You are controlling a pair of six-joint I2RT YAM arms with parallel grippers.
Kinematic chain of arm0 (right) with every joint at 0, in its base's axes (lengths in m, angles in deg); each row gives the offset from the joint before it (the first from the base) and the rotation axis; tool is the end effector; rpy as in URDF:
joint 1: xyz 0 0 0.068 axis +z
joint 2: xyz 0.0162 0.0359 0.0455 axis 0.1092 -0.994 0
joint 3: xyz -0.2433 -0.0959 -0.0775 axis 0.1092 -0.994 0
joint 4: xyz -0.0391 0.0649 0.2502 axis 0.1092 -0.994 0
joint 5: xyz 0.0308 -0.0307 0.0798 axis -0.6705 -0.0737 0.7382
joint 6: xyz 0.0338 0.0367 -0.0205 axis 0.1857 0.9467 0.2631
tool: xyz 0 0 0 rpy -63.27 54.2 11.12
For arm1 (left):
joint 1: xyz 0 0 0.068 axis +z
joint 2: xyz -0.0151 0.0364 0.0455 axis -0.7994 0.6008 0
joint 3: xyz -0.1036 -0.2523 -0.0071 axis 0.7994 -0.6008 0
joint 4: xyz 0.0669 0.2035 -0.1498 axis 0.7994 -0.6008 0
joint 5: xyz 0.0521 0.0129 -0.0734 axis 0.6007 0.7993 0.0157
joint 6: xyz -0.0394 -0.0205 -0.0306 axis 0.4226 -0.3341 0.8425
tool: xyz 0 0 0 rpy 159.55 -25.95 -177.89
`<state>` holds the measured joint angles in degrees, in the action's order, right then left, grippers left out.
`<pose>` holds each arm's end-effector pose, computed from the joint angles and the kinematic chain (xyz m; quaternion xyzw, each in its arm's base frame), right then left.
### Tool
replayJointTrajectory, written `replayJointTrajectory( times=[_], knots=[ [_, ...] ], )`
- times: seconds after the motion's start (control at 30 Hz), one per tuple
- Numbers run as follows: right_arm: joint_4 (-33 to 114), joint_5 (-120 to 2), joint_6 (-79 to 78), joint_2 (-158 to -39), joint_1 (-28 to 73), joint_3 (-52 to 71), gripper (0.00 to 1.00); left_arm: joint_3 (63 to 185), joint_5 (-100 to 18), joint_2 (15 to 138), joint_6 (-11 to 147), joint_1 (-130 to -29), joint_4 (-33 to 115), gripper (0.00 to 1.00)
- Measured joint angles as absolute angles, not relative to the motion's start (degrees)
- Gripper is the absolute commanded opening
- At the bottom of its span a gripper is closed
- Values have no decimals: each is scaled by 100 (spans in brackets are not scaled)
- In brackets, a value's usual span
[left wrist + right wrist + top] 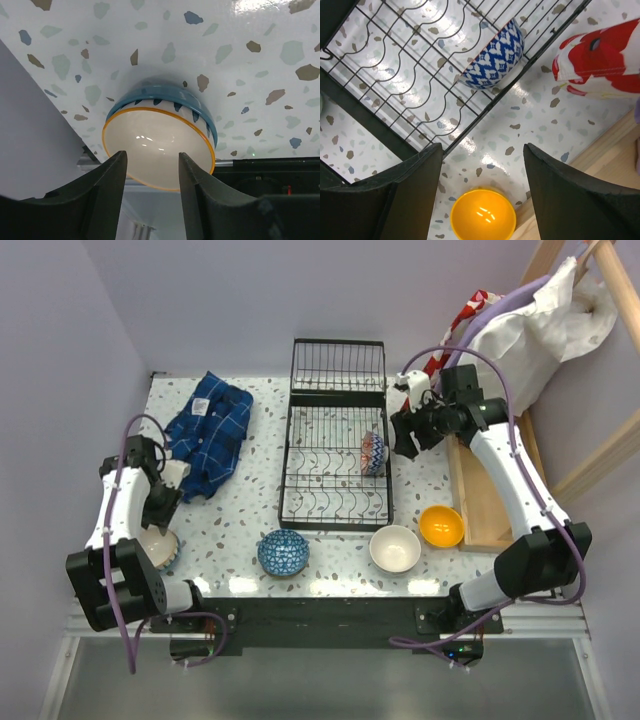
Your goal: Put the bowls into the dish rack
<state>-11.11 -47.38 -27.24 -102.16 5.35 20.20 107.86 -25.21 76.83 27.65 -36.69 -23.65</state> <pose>0.3001 0.0740 0.3598 -0.3077 0.8772 0.1362 0.3425 0.2095 0.0664 0.2369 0.0990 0.9904 0.0867 0.0422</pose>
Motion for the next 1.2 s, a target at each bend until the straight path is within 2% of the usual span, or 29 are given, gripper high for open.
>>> replayJointTrajectory(
  times=[0.3,0.63,1.03,1.2],
  knots=[
    [-1555,-4701,-2949,-10483,648,2850,70,10635,-2982,7630,2467,-3671,-2747,46],
    [-1819,-4898,-2946,-10485,970,2853,70,9956,-3085,7558,2166,-3671,-2758,42],
    [-1898,-5156,-2929,-10483,1155,2853,70,9857,-3402,7567,1912,-3698,-2872,45],
    [-1902,-5258,-2922,-10485,1230,2855,70,9591,-3430,7573,1879,-3713,-2854,40]
  ],
)
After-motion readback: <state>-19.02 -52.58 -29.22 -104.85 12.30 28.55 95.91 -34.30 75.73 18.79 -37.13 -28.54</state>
